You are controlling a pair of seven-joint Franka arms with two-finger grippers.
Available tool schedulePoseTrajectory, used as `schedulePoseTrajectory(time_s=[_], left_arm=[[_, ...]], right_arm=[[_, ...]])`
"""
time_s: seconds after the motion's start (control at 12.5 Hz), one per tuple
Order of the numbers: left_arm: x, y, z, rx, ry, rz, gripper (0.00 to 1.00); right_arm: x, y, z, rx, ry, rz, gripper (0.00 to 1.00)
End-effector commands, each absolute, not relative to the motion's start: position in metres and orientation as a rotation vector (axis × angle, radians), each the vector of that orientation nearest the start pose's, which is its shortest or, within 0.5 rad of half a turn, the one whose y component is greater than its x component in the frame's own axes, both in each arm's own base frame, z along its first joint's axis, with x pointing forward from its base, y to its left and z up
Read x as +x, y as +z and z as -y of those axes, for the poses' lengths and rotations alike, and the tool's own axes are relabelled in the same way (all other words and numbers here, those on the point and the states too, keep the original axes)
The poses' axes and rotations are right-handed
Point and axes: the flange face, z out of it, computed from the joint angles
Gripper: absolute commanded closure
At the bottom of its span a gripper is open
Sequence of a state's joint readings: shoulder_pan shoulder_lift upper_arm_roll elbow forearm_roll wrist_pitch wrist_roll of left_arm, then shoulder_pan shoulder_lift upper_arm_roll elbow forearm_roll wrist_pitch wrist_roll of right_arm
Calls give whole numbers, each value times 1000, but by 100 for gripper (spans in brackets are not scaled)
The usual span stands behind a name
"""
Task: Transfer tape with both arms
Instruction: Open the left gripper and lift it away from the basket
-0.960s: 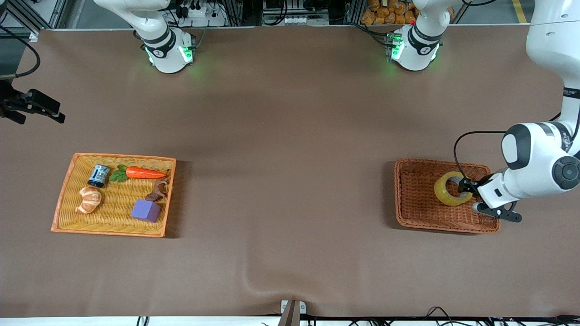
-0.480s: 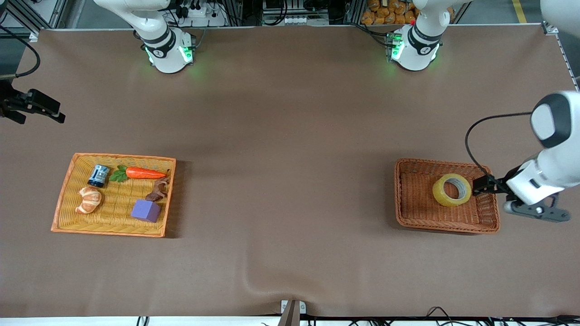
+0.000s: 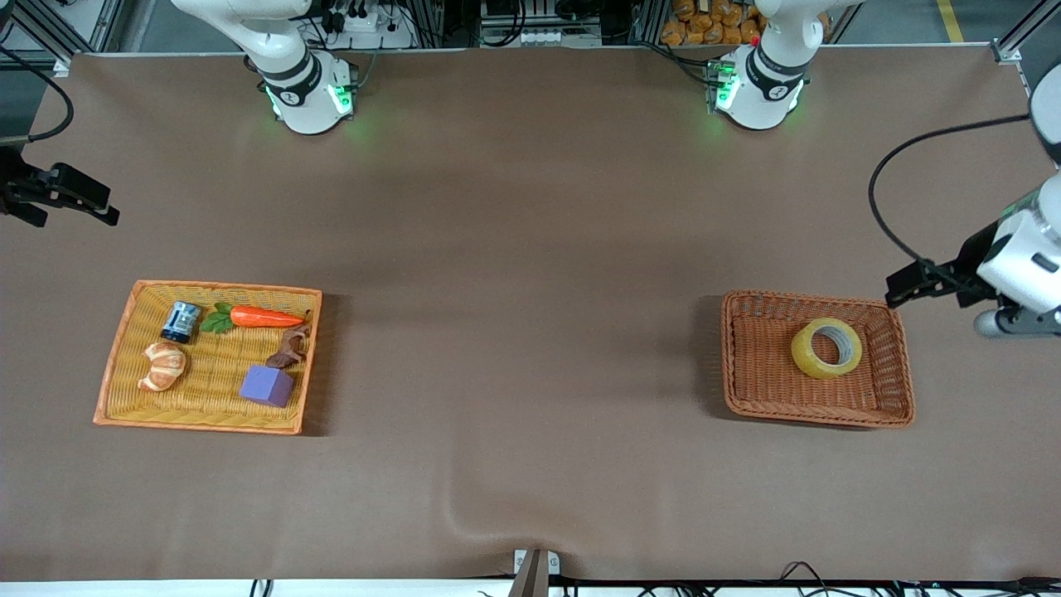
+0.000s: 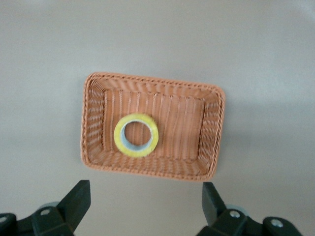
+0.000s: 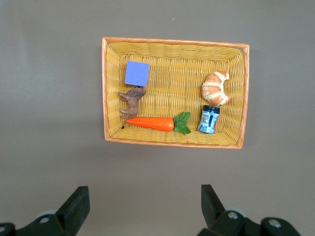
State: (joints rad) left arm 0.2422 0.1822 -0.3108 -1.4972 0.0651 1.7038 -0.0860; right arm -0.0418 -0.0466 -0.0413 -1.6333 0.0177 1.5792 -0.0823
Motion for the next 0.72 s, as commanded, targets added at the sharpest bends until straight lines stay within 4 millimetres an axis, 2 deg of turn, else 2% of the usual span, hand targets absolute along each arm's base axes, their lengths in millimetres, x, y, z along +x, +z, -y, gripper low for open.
schedulePoseTrajectory(time_s=[0.0, 0.16, 0.24, 0.48, 0.64], left_arm=[[601, 591, 18, -3134, -33, 62, 0], [595, 599, 18, -3131, -9, 61, 0], [591, 610, 16, -3128, -22, 65, 0], [584, 615, 21, -3125, 21, 58, 0], [574, 628, 20, -3127, 12, 56, 0]], right_arm=[[536, 626, 45, -3132, 1, -7, 0], [536, 626, 44, -3132, 1, 2, 0], [537, 627, 43, -3133, -4, 21, 0], [536, 628, 45, -3132, -11, 65, 0], [536, 628, 45, -3132, -9, 65, 0]])
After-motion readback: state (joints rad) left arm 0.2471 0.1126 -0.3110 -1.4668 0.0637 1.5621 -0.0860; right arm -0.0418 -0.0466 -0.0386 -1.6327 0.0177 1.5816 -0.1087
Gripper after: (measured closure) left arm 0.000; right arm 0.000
